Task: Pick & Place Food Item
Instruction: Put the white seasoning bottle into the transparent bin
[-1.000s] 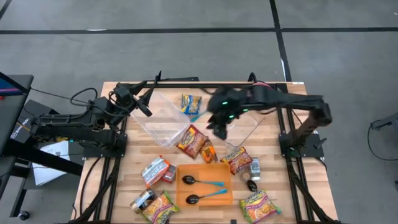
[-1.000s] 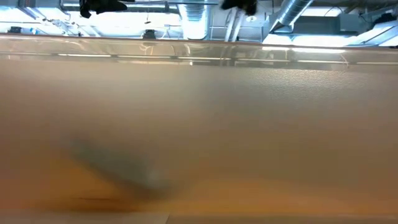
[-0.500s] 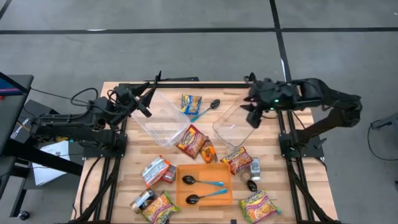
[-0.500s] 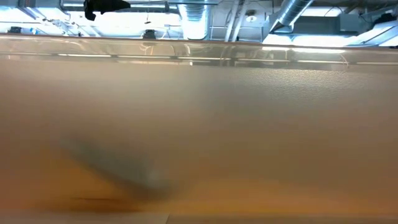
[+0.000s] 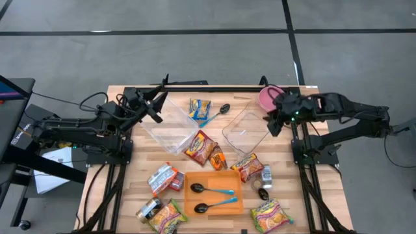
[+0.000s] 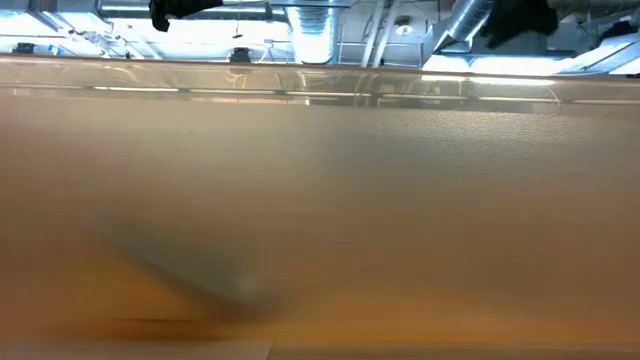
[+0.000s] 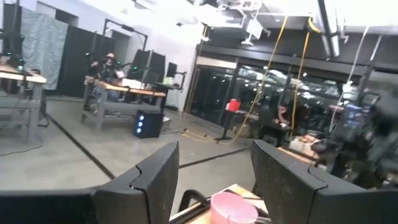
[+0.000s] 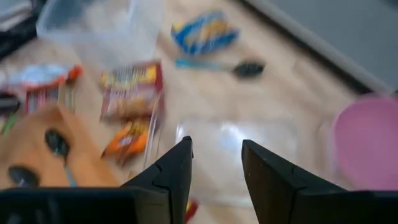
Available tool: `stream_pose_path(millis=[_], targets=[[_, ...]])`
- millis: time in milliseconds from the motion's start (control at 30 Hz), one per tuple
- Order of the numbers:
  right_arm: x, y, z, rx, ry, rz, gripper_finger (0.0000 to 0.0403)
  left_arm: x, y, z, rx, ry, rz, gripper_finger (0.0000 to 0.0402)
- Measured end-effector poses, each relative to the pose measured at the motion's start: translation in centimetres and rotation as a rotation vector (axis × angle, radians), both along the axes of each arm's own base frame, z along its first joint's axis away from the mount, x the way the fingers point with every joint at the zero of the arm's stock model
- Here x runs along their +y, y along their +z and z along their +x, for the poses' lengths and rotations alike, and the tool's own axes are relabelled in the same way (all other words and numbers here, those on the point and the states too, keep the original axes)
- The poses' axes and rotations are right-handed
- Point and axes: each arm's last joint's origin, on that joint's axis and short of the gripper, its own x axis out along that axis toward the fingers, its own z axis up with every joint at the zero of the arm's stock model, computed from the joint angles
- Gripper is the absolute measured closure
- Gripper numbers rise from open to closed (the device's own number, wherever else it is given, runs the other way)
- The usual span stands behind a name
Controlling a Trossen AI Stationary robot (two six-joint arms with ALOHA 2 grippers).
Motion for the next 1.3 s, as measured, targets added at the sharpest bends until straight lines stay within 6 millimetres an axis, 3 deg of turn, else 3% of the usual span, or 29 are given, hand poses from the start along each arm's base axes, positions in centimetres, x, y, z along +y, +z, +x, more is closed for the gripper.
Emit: stream_pose_path(millis=[200,400,700,867,1067,1300], targets=[[1.7,-4.0,0.3,0.083,0.034,0.175,0.0269,-0.1,0.3,0.0,-0.036,-0.005,0.001,0.0206],[4.7,-7.5,0.6,0.140,0.096,0.294,0.0269,-0.1,0.3,0.0,-0.042,-0.005,0.002,0.0206],[10.0,-9.7,-1.2,0.160,0.051,0.489,0.0269,-0.1,0.3,0.0,-0.040,-0.005,0.001,0.0206],[12.9,-11.6,-2.2,0.214,-0.069,0.579,0.0269,-0.1,0.2,0.1,-0.035,-0.004,0.001,0.0206],[15.3,-14.0,-3.0,0.334,-0.353,0.608,0.0258,-0.1,0.2,0.2,-0.030,-0.004,0.001,0.0206],[16.5,-15.6,-1.7,0.363,-0.497,0.654,0.0174,-0.2,0.2,0.3,-0.032,-0.035,0.011,0.0206]])
